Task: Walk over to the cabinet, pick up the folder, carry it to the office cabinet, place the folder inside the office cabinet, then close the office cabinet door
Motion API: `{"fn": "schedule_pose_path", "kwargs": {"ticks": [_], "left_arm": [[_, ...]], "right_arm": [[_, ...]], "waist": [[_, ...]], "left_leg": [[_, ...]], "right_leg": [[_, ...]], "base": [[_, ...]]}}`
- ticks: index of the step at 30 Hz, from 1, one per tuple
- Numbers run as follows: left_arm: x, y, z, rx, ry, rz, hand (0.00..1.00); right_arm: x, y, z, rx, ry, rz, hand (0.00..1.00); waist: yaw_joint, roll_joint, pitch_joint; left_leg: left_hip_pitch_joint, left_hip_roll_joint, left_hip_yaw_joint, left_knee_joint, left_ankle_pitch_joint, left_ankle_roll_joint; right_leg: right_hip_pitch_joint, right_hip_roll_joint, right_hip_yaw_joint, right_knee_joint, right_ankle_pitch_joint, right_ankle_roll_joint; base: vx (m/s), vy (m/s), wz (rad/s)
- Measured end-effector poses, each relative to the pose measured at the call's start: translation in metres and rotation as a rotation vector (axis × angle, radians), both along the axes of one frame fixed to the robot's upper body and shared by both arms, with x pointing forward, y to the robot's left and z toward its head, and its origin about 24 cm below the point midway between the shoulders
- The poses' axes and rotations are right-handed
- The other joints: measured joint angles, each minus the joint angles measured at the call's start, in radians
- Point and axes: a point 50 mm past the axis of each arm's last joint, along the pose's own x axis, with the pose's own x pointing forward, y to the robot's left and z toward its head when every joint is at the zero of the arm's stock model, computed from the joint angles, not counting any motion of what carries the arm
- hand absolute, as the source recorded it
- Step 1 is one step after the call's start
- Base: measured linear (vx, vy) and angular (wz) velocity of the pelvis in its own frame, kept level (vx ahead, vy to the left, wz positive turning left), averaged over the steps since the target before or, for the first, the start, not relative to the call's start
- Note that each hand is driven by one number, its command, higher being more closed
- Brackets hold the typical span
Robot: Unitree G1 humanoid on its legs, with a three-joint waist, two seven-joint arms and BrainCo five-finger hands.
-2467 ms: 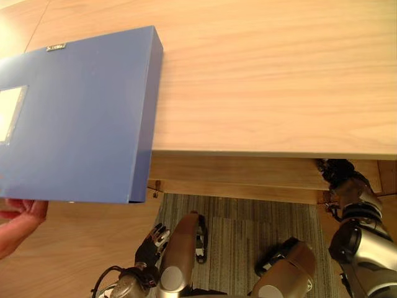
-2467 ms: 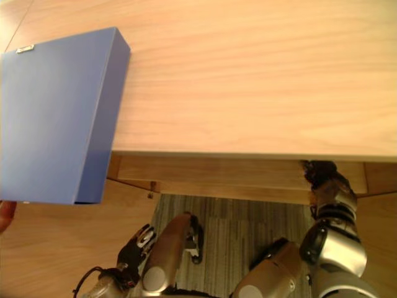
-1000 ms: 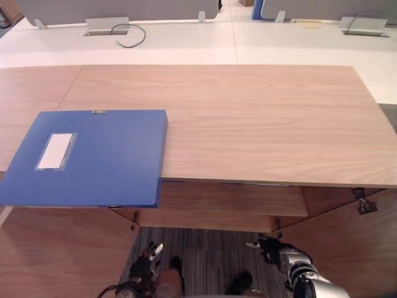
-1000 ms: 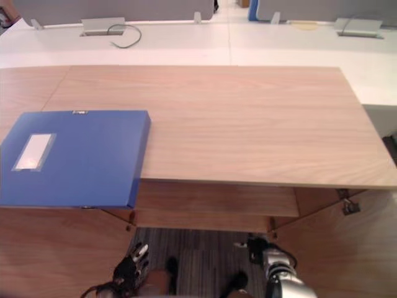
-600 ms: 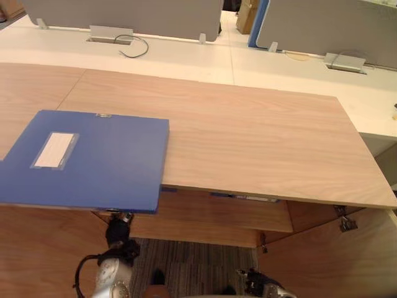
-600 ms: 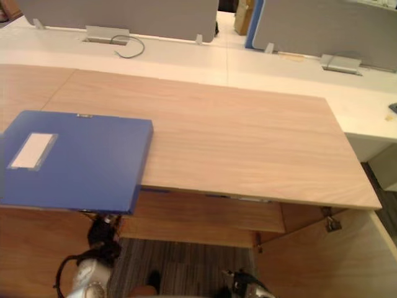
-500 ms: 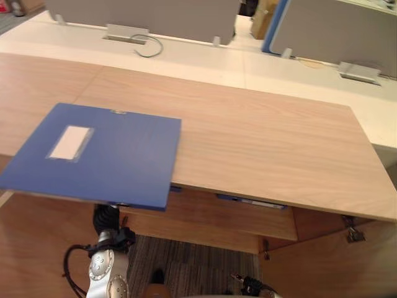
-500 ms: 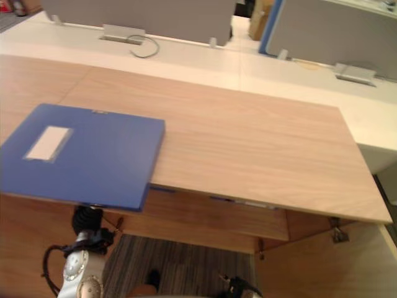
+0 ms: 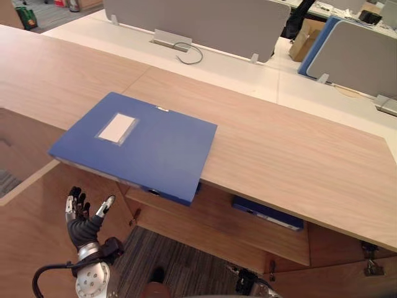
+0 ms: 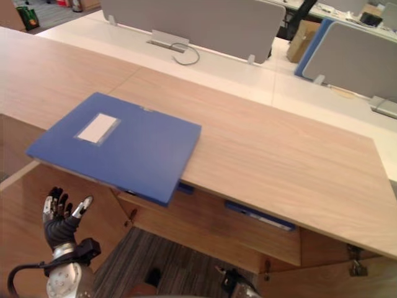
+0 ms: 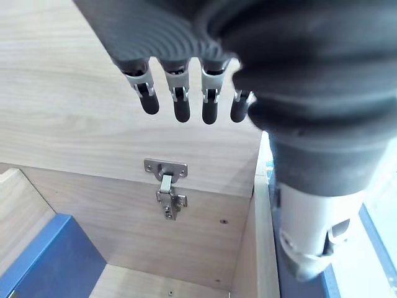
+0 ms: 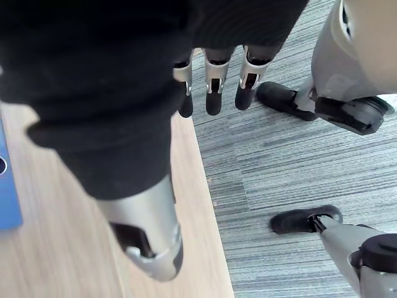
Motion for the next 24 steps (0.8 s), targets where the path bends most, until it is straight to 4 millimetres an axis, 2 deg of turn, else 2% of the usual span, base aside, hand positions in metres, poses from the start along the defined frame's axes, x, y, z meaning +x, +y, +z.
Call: {"fn": "schedule_pose_path", "kwargs": {"ticks": [6,13,15,18,20,23,24], "left_arm": [[-0.001,0.000,-0.003,-0.022,0.020,-0.031,0.00],[-0.001,0.005,-0.004,0.017,0.051,-0.025,0.00],[-0.004,0.013,0.000,0.189,0.120,0.098,0.00],[-0.014,0.025,0.017,0.516,0.179,0.368,0.00],[-0.022,0.029,0.051,0.716,0.092,0.555,0.00],[-0.029,0.025,0.084,0.908,-0.027,0.712,0.00],[-0.029,0.023,0.088,0.945,-0.046,0.729,0.00]], "right_arm": [[0.003,-0.001,0.001,0.001,-0.010,0.000,0.00],[0.006,-0.001,0.002,0.005,-0.017,-0.001,0.00],[0.005,0.000,0.002,-0.002,-0.012,-0.001,0.00],[0.003,-0.003,0.001,-0.048,0.011,-0.016,0.00],[-0.003,-0.006,0.000,-0.088,0.037,0.003,0.00],[-0.013,-0.006,-0.004,-0.102,0.072,0.017,0.00],[-0.014,-0.007,-0.004,-0.107,0.075,0.025,0.00]], "waist": [[0.013,0.002,0.001],[0.013,0.007,0.005],[0.013,0.008,0.005],[0.013,0.008,0.004],[0.013,0.008,0.002],[0.013,0.018,-0.007],[0.013,0.020,-0.009]], "left_leg": [[-0.002,-0.010,-0.022,0.006,0.008,-0.006],[-0.004,-0.019,-0.032,0.007,0.010,-0.003],[-0.007,-0.020,-0.037,0.006,0.010,-0.003],[-0.011,-0.020,-0.046,0.003,0.012,-0.005],[-0.017,-0.026,-0.057,-0.001,0.017,-0.005],[-0.018,-0.034,-0.064,-0.007,0.018,-0.003],[-0.017,-0.034,-0.065,-0.009,0.019,-0.002]], "right_leg": [[0.013,-0.003,-0.028,0.000,-0.002,0.002],[0.017,-0.007,-0.041,0.002,-0.002,0.002],[0.017,-0.006,-0.043,0.001,-0.004,0.004],[0.015,-0.003,-0.044,0.000,-0.006,0.005],[0.012,-0.001,-0.048,-0.004,-0.006,0.006],[0.014,-0.004,-0.048,-0.009,-0.007,0.006],[0.013,-0.005,-0.048,-0.009,-0.007,0.006]], "base": [[0.02,0.009,0.13],[0.01,0.009,0.05],[0.01,0.004,0.05],[0.02,-0.003,0.06],[0.02,0.000,0.12],[0.03,0.012,0.07],[0.03,0.014,0.03]]}}
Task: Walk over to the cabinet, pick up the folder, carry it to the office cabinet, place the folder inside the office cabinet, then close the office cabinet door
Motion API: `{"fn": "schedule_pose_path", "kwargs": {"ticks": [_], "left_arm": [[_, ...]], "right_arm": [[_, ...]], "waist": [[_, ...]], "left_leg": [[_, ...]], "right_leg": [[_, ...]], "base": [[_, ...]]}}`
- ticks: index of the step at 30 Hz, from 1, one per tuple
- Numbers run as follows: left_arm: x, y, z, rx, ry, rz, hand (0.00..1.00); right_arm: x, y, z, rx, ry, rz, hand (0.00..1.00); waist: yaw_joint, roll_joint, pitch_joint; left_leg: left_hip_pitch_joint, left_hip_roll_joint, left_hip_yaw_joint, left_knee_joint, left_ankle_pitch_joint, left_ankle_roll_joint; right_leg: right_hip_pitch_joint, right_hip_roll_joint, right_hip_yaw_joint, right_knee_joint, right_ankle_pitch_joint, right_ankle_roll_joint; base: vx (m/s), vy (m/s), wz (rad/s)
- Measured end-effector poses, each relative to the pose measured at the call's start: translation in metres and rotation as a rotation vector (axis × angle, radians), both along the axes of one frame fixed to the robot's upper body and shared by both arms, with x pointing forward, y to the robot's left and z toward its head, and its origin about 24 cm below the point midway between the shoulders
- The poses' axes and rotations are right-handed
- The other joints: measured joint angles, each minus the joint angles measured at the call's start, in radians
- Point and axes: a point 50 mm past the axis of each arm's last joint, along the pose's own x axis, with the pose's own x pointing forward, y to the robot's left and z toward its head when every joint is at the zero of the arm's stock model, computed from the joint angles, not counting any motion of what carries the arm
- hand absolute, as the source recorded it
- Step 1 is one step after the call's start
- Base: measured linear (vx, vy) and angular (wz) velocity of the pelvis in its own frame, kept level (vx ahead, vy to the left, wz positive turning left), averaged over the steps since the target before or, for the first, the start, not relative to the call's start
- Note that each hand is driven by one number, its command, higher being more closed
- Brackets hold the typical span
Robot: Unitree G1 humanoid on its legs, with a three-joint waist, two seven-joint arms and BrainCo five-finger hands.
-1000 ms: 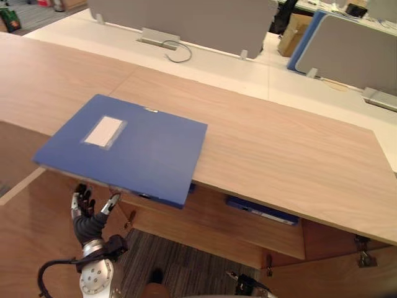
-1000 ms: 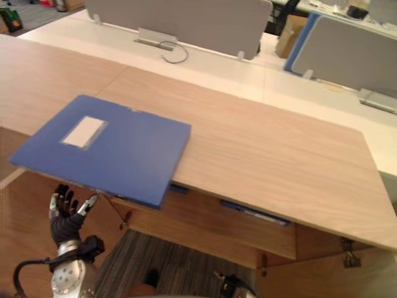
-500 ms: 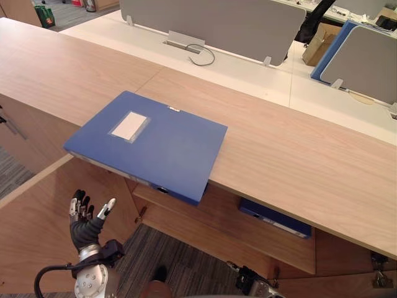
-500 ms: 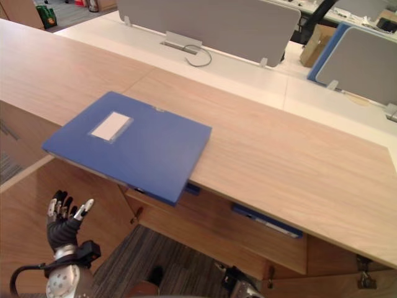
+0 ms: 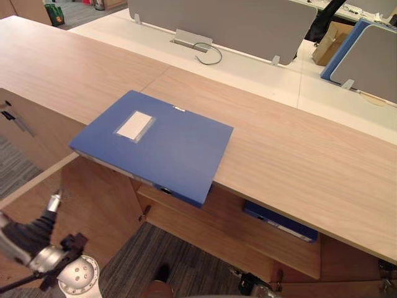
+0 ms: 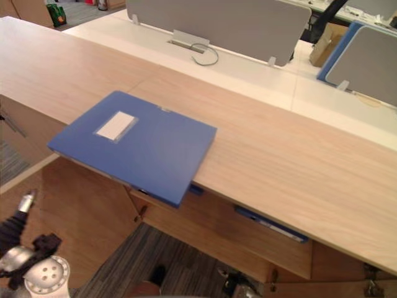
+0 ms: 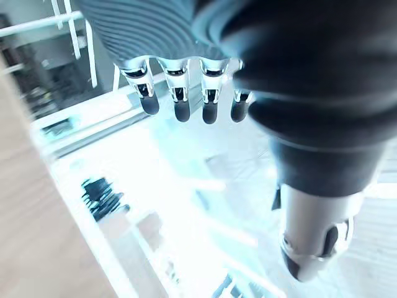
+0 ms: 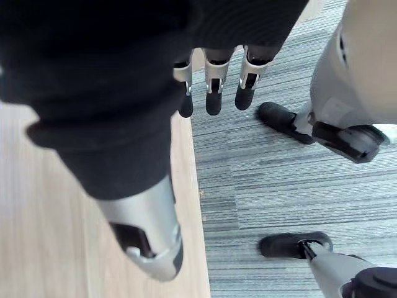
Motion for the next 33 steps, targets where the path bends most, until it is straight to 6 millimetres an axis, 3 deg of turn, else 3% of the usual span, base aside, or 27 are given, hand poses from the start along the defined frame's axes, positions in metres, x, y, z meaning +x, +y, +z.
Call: {"fn": "schedule_pose_path", "kwargs": {"ticks": [5,14,20,33], "left_arm": [[0.004,-0.003,0.023,0.274,-0.005,0.012,0.00],[0.019,-0.017,0.039,0.562,0.046,-0.123,0.00],[0.037,-0.026,0.032,0.708,0.163,-0.273,0.00],[0.054,-0.042,0.022,0.888,0.287,-0.489,0.00]], "right_arm": [[-0.002,-0.014,0.000,-0.040,0.003,0.010,0.00],[-0.001,-0.032,0.001,-0.082,-0.005,0.047,0.00],[-0.005,-0.038,0.000,-0.081,0.007,0.051,0.00],[-0.007,-0.042,0.000,-0.082,0.013,0.049,0.00]], "waist": [[-0.001,0.016,-0.005],[0.006,0.034,-0.009],[0.012,0.056,-0.022],[0.004,0.055,-0.038]], "left_leg": [[0.003,-0.001,0.000,-0.005,0.010,0.010],[0.021,0.012,0.022,-0.005,0.006,0.004],[0.038,0.028,0.043,-0.008,0.009,-0.004],[0.071,0.042,0.075,-0.029,0.015,-0.009]], "right_leg": [[-0.001,0.000,0.001,-0.001,0.000,0.000],[0.003,0.009,0.034,-0.006,-0.002,-0.003],[0.004,0.021,0.060,-0.006,-0.004,-0.006],[0.005,0.028,0.104,-0.004,-0.005,-0.009]], "base": [[0.00,0.000,0.00],[-0.01,-0.004,-0.08],[-0.01,-0.007,-0.12],[-0.01,-0.002,-0.07]]}}
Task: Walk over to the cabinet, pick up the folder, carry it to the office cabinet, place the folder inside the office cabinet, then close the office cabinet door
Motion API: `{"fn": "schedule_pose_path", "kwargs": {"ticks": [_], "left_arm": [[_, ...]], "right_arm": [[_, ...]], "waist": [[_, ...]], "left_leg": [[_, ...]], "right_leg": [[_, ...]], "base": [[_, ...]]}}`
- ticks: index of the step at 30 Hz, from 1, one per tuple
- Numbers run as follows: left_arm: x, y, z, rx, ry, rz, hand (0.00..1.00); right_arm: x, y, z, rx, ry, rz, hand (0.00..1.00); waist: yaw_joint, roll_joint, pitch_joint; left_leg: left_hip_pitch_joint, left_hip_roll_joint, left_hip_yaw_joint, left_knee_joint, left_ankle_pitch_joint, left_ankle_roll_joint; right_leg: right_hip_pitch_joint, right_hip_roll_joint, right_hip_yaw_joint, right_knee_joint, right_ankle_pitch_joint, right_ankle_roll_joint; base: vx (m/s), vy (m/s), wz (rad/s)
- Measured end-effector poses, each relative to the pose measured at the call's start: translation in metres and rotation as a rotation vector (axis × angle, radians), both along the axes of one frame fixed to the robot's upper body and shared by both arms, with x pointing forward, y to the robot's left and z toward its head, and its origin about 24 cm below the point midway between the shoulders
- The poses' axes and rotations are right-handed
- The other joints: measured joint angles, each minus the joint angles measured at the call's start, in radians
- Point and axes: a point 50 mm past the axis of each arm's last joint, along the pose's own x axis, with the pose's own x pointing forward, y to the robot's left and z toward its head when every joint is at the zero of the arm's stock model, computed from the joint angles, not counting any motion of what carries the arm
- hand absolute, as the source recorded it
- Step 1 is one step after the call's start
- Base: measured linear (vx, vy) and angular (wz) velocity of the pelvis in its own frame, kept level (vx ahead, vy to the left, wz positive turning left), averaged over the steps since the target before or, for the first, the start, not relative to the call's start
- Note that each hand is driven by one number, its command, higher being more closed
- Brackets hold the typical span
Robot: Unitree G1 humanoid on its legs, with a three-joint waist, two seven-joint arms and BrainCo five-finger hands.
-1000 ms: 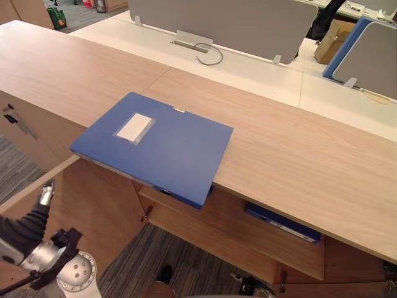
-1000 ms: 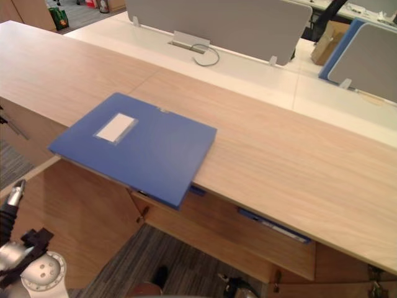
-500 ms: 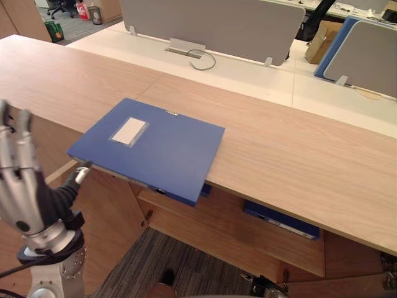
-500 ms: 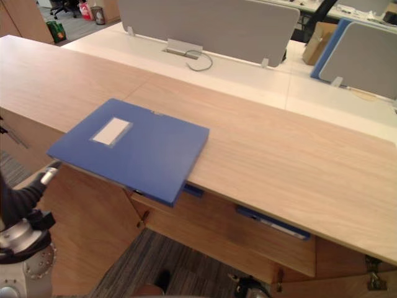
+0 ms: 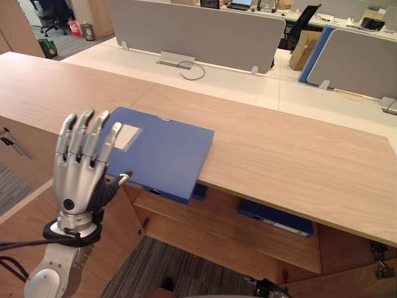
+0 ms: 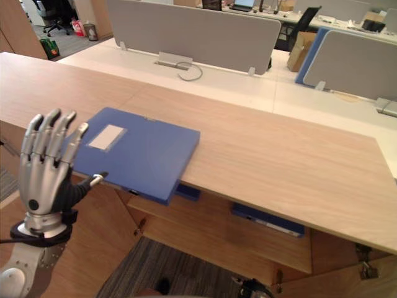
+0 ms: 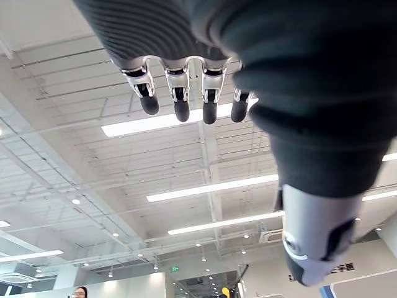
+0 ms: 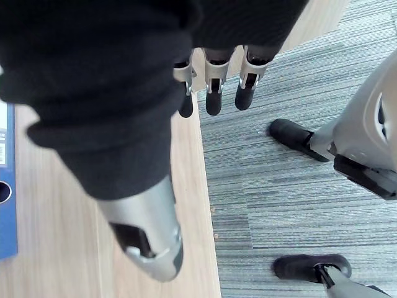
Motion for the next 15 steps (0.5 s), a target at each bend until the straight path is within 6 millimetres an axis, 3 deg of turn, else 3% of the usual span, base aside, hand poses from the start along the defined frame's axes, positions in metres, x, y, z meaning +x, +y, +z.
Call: {"fn": "schedule_pose_path", "kwargs": {"ticks": [15], "left_arm": [[0.0038,-0.0005,-0.0062,0.088,0.077,-0.038,0.00]], "right_arm": [[-0.0005,-0.0042,0.0004,0.002,-0.005,-0.038,0.00]], "waist": [[-0.001,-0.010,-0.007]], "left_leg": [[0.003,0.010,0.005,-0.013,0.004,-0.004]], "right_leg": [[-0.003,0.011,0.004,-0.004,-0.001,-0.001]], "base": [[0.00,-0.002,-0.01]]}}
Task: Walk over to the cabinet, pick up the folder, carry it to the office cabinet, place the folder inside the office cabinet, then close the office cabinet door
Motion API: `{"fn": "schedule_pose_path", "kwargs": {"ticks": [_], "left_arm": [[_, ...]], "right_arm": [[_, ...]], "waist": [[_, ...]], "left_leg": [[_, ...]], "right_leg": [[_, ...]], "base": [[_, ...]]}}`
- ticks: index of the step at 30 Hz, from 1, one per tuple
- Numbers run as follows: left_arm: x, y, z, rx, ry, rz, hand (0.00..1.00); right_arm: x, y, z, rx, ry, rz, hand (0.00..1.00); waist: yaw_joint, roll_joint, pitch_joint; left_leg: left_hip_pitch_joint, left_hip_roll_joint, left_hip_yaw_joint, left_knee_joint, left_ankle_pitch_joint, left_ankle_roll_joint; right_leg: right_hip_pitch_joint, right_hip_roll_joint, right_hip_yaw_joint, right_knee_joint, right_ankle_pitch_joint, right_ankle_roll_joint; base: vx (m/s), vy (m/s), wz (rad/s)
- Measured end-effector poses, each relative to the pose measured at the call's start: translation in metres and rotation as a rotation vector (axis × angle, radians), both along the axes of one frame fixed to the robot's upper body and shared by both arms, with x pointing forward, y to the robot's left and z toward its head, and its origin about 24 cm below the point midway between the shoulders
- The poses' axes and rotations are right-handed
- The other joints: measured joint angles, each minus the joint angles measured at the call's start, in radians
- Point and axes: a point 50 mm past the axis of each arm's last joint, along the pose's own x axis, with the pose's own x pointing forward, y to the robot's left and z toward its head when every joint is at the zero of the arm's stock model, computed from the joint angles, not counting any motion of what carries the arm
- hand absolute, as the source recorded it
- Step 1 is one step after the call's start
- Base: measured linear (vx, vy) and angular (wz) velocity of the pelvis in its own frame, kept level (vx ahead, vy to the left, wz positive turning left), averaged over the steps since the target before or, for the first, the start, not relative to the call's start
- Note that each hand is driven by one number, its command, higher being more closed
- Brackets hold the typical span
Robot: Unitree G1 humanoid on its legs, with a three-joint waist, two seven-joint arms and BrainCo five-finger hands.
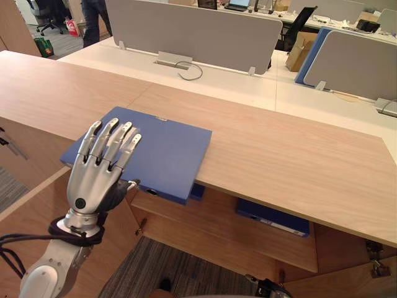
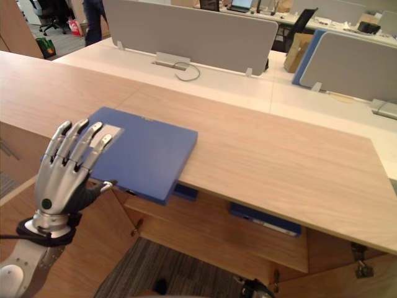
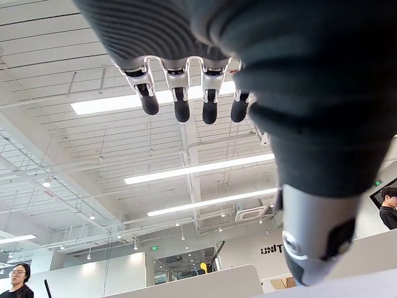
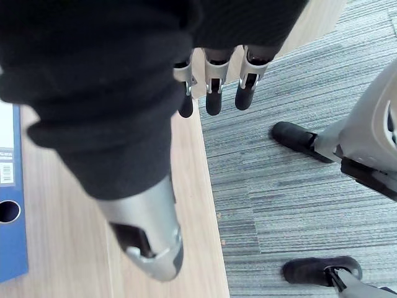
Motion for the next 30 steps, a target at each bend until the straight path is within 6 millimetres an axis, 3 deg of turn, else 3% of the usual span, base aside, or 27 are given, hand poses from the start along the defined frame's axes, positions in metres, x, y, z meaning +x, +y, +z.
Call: {"fn": "schedule_pose_path", "kwargs": {"ticks": [16,30], "left_arm": [[-0.008,0.018,0.001,-0.002,0.006,0.094,0.00],[0.002,0.028,-0.023,-0.008,0.150,0.141,0.00]], "right_arm": [[0.000,-0.003,0.000,0.000,-0.004,-0.031,0.00],[0.003,-0.003,0.001,-0.010,-0.005,0.002,0.00]], "waist": [[0.005,-0.001,0.005],[-0.006,0.004,0.030]], "left_leg": [[-0.004,-0.002,-0.009,-0.004,0.000,0.000],[0.004,-0.001,-0.009,-0.004,0.005,0.004]], "right_leg": [[0.000,0.000,-0.002,0.001,-0.004,0.000],[0.002,-0.002,0.000,0.009,-0.010,-0.001]], "base": [[0.00,0.000,0.00],[0.00,0.000,0.00]]}}
